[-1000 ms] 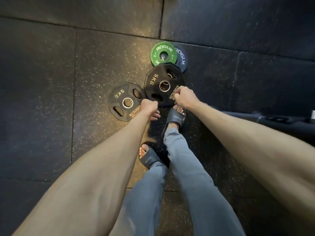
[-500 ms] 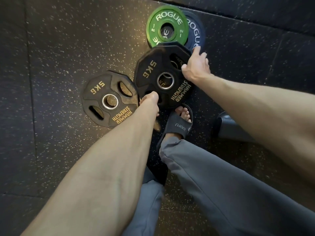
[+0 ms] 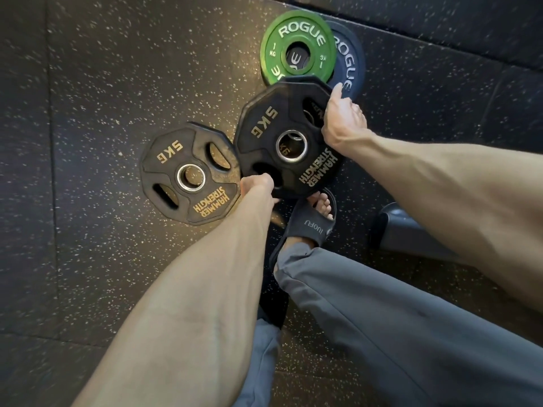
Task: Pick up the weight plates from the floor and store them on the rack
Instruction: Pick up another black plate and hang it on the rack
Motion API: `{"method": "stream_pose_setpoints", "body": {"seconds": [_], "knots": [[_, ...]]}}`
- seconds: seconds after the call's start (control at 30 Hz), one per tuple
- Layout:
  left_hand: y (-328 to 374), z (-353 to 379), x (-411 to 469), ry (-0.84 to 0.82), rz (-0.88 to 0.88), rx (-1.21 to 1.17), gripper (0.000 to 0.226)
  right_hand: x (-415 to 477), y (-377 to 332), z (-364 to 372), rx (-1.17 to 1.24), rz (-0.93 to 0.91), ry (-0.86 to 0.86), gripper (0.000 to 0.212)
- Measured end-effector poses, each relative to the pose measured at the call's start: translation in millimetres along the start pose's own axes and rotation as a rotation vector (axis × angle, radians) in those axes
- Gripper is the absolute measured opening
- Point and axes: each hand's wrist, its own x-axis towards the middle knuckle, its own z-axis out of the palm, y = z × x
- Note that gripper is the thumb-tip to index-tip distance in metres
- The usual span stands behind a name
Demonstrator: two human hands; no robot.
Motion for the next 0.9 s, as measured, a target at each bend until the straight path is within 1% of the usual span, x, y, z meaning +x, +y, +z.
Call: {"method": "stream_pose_setpoints", "body": {"seconds": [0.03, 0.1, 0.13, 0.23, 0.33, 0.43, 0.47, 0.5, 0.53, 0.57, 0.67, 0.73, 0.77, 0.9], "knots": [[0.4, -5.0, -4.8, 0.012, -0.009, -0.057, 0.055, -4.9, -0.4, -6.1, 0.001, 0.003, 0.002, 0.059], [1.9, -16.0, -13.5, -0.003, 0.017, -0.025, 0.058, -20.4, -0.1, -20.6, 0.012, 0.014, 0.003, 0.039], [3.3, -23.8, -23.0, -0.014, 0.031, 0.027, 0.058, -31.2, 1.6, -29.1, 0.021, 0.027, 0.006, 0.034], [7.7, -45.3, -39.7, 0.000, 0.100, 0.180, 0.053, -70.9, 4.9, -58.6, 0.071, 0.060, 0.031, 0.029], [14.5, -75.4, -81.4, -0.032, 0.135, 0.211, 0.044, -119.1, 2.4, -103.1, 0.175, 0.096, 0.078, 0.027], [32.8, -110.0, -161.9, -0.079, 0.218, 0.205, 0.024, -170.1, -4.4, -158.5, 0.368, 0.200, 0.095, 0.031], [38.7, -121.5, -187.1, -0.106, 0.234, 0.182, 0.026, -187.9, -7.6, -178.1, 0.447, 0.251, 0.098, 0.034], [44.6, -132.2, -209.0, -0.123, 0.255, 0.138, 0.034, -206.1, -10.8, -198.2, 0.529, 0.299, 0.102, 0.036], [48.7, -143.5, -229.6, -0.121, 0.268, 0.091, 0.041, -225.6, -13.4, -217.1, 0.605, 0.337, 0.114, 0.038], [52.5, -153.5, -250.4, -0.119, 0.296, 0.069, 0.044, -246.0, -15.2, -235.8, 0.674, 0.370, 0.134, 0.039], [56.7, -187.1, -335.8, -0.180, 0.386, 0.014, 0.034, -318.8, -16.8, -284.6, 0.815, 0.447, 0.220, 0.041], [52.9, -210.5, -394.2, -0.221, 0.444, 0.047, 0.022, -371.8, -16.6, -309.3, 0.890, 0.479, 0.272, 0.043], [48.3, -222.3, -425.1, -0.244, 0.476, 0.052, 0.022, -399.0, -15.6, -320.6, 0.934, 0.495, 0.300, 0.045], [20.0, -268.8, -534.3, -0.291, 0.631, 0.089, 0.043, -516.8, -8.9, -356.5, 1.112, 0.562, 0.437, 0.049]]}}
